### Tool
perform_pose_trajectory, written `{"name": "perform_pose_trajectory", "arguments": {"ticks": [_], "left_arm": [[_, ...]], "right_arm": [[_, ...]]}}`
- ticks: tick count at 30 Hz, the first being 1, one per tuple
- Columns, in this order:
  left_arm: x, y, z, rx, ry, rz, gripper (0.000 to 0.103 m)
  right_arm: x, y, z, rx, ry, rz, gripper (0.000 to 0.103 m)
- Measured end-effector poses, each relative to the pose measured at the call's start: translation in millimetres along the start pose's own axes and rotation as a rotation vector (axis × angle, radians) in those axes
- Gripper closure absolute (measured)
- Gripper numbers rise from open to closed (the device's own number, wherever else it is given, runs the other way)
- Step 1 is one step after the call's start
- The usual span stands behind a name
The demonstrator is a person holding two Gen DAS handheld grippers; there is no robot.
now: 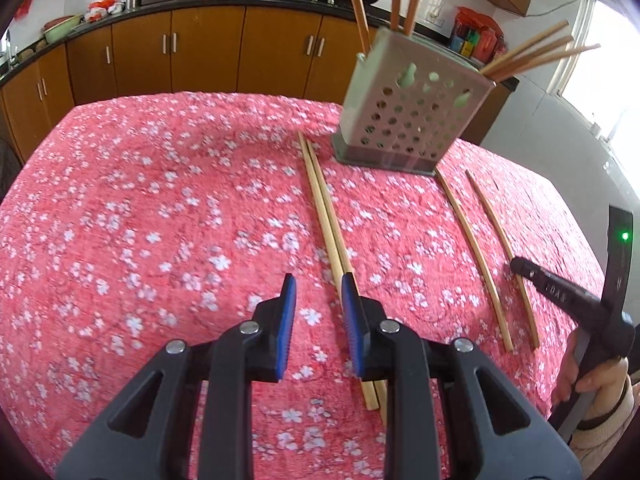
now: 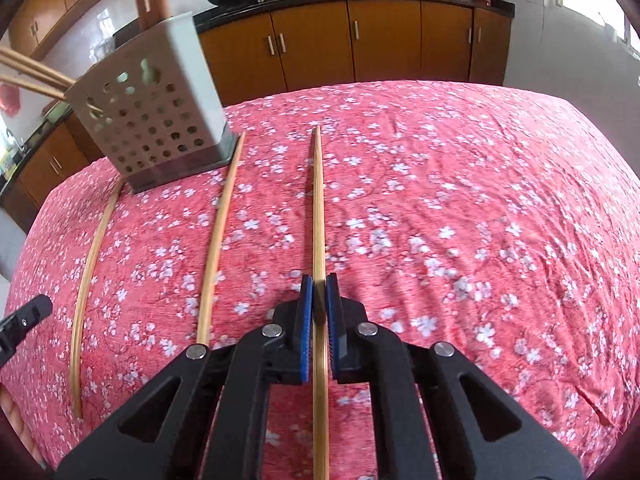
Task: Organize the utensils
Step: 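Lower and grasp a chopstick with the left tool while the right tool grasps one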
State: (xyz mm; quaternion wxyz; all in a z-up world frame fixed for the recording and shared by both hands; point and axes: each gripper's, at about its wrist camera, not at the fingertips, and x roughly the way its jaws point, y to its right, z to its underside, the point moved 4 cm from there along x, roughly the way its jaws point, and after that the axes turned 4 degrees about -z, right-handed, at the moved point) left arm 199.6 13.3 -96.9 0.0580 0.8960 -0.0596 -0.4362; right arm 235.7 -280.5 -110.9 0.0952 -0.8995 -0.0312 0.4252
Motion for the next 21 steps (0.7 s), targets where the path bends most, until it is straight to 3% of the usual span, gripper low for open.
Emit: {"name": "perform_pose_trajectory", "arguments": {"ticks": [15, 21], "left_arm": [[23.8, 18.6, 9.7, 0.066, -0.055, -0.033, 0.085], [30.0, 13.5, 2.4, 0.063, -0.039, -0.116, 0.094]], "right_arm": [[-6.4, -3.9, 8.3, -0.032, 0.001, -0.014, 0.095], [-8.3, -17.5, 12.8, -0.067, -0.003, -0.038, 0.095]]}}
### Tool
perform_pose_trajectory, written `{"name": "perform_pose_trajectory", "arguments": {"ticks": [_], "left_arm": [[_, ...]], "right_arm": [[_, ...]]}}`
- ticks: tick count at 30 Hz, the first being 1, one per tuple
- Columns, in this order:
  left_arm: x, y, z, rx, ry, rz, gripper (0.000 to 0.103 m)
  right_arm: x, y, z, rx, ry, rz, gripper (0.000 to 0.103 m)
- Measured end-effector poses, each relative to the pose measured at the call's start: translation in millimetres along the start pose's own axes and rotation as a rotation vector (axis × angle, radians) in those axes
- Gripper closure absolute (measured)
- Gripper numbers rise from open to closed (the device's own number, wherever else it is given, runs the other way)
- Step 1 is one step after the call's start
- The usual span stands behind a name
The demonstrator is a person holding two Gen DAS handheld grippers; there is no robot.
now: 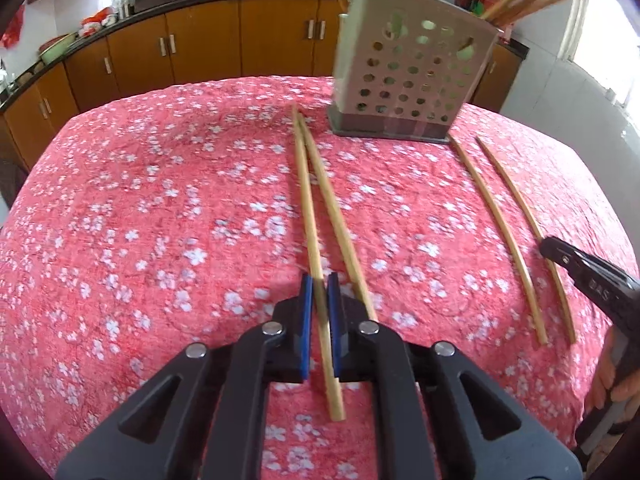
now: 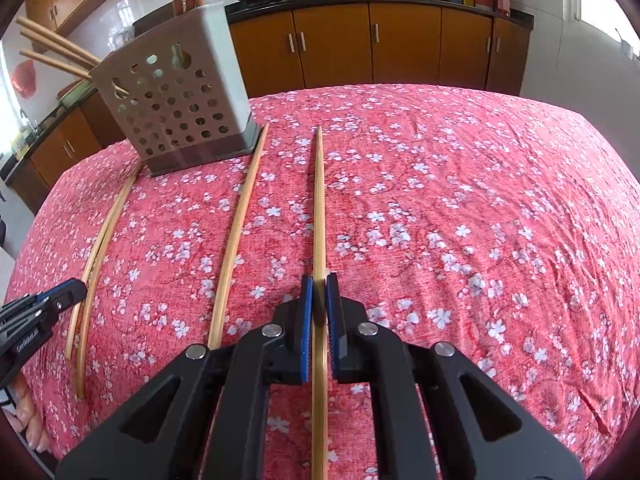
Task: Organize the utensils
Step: 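Lower and grasp a chopstick with the left tool while the right tool grasps one, then lift the left tool's chopstick into the holder while the right tool inserts its chopstick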
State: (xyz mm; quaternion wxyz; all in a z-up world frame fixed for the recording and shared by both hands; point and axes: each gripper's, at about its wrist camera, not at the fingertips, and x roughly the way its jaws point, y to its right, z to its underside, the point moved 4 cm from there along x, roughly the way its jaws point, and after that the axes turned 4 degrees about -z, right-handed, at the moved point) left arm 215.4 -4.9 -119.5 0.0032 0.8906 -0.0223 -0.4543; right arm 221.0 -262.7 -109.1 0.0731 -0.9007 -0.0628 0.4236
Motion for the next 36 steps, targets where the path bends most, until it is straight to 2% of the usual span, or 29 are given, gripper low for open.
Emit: {"name": "perform_pose_trajectory", "arguments": {"ticks": [3, 6, 10, 13, 16, 30, 36], "left_arm": [[3.8, -17.1, -6.4, -0.041, -0.001, -0.027, 0.095], [4.6, -38.2, -9.8, -0.071, 0.002, -0.062, 0.095], [3.6, -61.7, -10.8, -0.105, 0.013, -0.047, 0.094], [2.7, -63.8, -9.7, -0.103, 0.030, -0.034, 0.094], [2.1, -60.3, -9.1, -0.079, 0.052, -0.060, 0.094], [0.9, -61.8, -8.9, -0.104, 0.053, -0.042, 0.093], [-2.0, -68.0, -5.4, -0.140, 0.057, -0.013, 0.093]], "right_arm": [[0.1, -0.5, -0.7, -0.019, 0.005, -0.003, 0.095], [2.2, 6.4, -6.6, -0.032, 0.012, 0.036, 0.095], [5.8, 25.3, -16.1, 0.003, 0.028, 0.076, 0.095], [6.3, 34.6, -18.1, 0.031, 0.032, 0.073, 0.095], [6.9, 35.7, -18.5, 0.034, 0.032, 0.072, 0.095], [7.1, 32.2, -18.3, 0.030, 0.030, 0.078, 0.094], [7.6, 33.0, -18.9, 0.029, 0.029, 0.079, 0.094]]}}
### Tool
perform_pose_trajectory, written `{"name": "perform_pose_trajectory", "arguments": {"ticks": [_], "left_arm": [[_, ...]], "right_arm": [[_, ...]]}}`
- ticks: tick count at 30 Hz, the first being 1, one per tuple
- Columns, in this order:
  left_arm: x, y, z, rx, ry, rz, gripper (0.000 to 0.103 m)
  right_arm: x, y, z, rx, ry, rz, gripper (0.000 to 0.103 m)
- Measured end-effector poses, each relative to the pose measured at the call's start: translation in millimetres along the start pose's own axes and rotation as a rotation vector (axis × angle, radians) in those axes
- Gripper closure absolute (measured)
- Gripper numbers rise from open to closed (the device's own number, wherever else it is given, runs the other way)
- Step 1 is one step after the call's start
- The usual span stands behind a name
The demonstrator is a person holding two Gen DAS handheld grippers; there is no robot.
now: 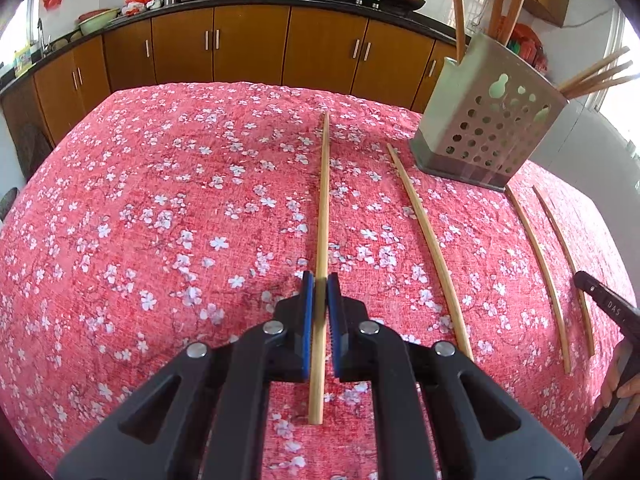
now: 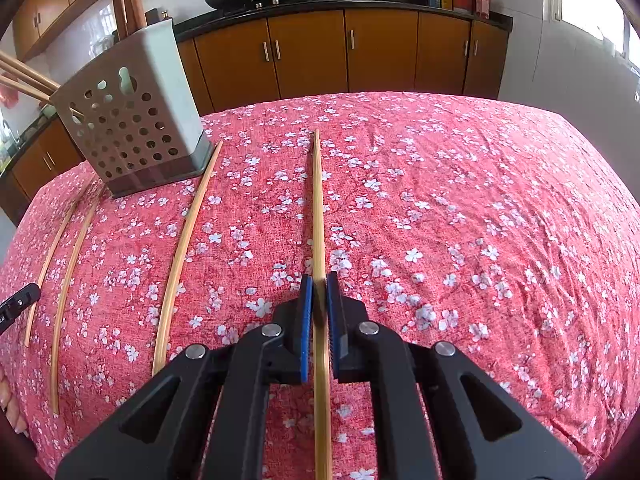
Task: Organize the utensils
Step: 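Lift the left tool's chopstick into the holder while the right tool inserts its chopstick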
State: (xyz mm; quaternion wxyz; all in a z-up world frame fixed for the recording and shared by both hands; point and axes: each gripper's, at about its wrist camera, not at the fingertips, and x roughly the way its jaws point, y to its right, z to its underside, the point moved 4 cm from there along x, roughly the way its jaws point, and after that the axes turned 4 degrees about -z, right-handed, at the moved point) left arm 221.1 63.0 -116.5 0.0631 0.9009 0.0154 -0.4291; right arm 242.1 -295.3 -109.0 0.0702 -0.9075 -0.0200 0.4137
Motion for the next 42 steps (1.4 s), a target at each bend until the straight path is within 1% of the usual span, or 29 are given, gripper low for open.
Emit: {"name": "perform_pose_trajectory", "arguments": {"ticks": [33, 37, 42], "left_arm": [[-2.1, 1.7, 0.0, -0.028, -0.001, 0.010, 0.093], [-1.5, 3.5, 0.0, -0.016, -0.001, -0.006, 0.093], [0.2, 11.0, 0.0, 0.022, -0.001, -0.054, 0.093]], "right_arm": [[0.1, 0.8, -0.9, 0.002, -0.002, -0.003, 0.094], [-1.7, 1.4, 0.7, 0.007, -0.002, -0.001, 0.094], [-9.4, 3.1, 8.5, 0.010, -0.002, -0.003, 0.094]]}}
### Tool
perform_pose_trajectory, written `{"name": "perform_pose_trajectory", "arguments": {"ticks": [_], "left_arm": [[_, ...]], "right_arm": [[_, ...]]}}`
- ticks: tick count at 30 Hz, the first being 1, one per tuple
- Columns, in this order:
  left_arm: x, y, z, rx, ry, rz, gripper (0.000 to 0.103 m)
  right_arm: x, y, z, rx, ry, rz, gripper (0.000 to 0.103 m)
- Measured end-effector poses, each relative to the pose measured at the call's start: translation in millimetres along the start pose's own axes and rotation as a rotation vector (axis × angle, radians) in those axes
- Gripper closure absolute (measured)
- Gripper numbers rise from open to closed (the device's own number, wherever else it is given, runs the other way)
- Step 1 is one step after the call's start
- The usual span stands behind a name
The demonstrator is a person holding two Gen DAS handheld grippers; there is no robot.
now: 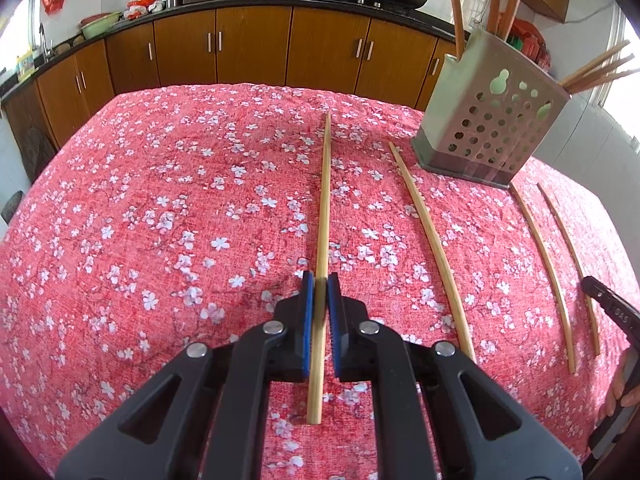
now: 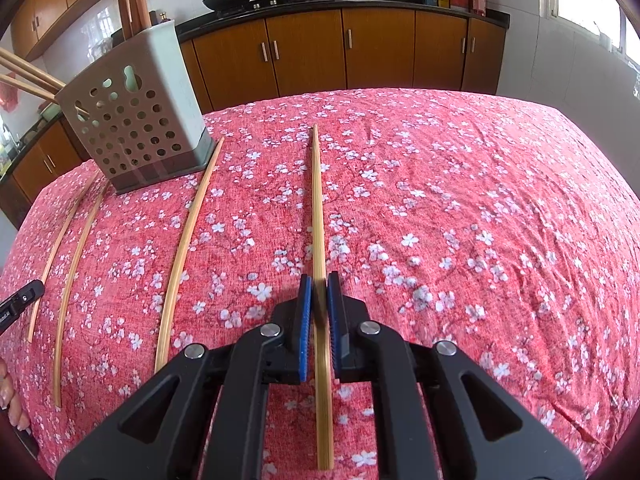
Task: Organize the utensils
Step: 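Lift the left tool's chopstick into the holder while the right tool inserts its chopstick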
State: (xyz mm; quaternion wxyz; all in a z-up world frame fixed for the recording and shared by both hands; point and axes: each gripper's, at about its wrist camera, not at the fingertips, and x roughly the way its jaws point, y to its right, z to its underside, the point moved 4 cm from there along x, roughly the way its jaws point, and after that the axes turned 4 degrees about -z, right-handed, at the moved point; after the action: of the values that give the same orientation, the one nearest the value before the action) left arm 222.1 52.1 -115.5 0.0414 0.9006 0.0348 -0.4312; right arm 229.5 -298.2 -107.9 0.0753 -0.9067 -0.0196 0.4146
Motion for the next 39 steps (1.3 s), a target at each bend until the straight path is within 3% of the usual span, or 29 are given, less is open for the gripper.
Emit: {"name": "perform_pose_trajectory", "arguments": {"ticks": [6, 18, 31, 39], "left_arm": [[-2.4, 6.6, 3.7, 0.040, 0.002, -0.062, 0.093], [-13.2, 7.7, 10.6, 0.059, 0.005, -0.084, 0.095], [-104.9, 2.0, -31.1, 0.014, 0.234, 0.003, 0.096], [-146.2, 5.1, -63.6, -0.016, 0.338, 0.053, 0.096]], "right_arm": [[-8.1, 0.0, 6.5, -0.001, -0.002, -0.007, 0.094], [-27.9, 7.1, 10.7, 0.009, 0.028, -0.019, 0.095], [-120.2, 6.5, -38.2, 0.016, 0.304, -0.072, 0.095], [-142.3, -2.6, -57.8, 0.012, 0.384, -0.103, 0.095]]}}
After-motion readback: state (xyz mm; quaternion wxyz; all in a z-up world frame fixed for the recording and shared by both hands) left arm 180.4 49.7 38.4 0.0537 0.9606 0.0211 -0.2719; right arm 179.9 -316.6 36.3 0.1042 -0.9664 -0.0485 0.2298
